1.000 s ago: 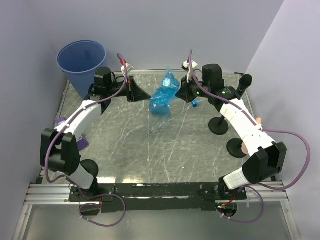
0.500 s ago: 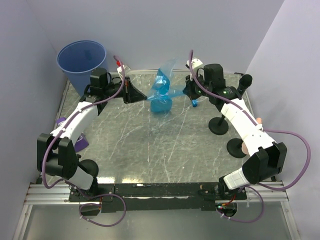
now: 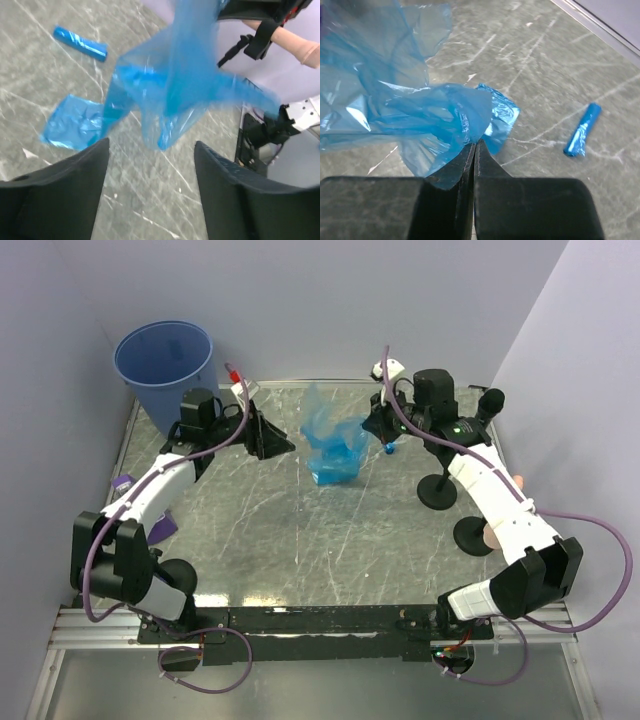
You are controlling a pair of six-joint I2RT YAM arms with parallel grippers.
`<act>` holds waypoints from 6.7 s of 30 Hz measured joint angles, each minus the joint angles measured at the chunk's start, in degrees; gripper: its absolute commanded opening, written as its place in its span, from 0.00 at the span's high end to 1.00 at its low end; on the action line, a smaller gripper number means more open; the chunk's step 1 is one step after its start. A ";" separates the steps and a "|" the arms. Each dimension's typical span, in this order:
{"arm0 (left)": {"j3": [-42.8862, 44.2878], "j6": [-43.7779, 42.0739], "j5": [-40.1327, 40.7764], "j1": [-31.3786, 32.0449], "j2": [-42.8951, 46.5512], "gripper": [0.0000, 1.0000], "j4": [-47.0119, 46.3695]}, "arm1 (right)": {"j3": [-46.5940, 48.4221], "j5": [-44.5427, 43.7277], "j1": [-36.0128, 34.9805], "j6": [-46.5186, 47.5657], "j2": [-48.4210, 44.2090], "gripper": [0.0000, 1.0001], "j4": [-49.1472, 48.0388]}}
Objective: Put the trash bags into the trash bin
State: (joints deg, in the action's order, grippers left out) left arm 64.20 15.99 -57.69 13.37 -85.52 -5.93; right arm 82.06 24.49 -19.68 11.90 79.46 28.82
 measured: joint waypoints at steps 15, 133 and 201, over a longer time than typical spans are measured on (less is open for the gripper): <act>0.52 -6.25 4.26 8.13 -4.90 0.30 -5.14 | 4.61 3.56 -0.81 -2.58 0.61 1.00 0.44; 2.80 5.84 -1.44 -0.44 -4.57 0.99 -11.21 | 3.50 23.39 5.03 -4.33 4.66 0.20 3.28; 10.71 -23.08 22.18 -0.28 1.03 0.99 16.98 | 5.66 -7.74 6.60 3.43 10.47 1.00 5.16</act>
State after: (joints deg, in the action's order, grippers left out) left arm 74.91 -7.09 -35.51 13.08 -84.49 11.05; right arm 87.72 16.75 -13.08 15.33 89.93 33.98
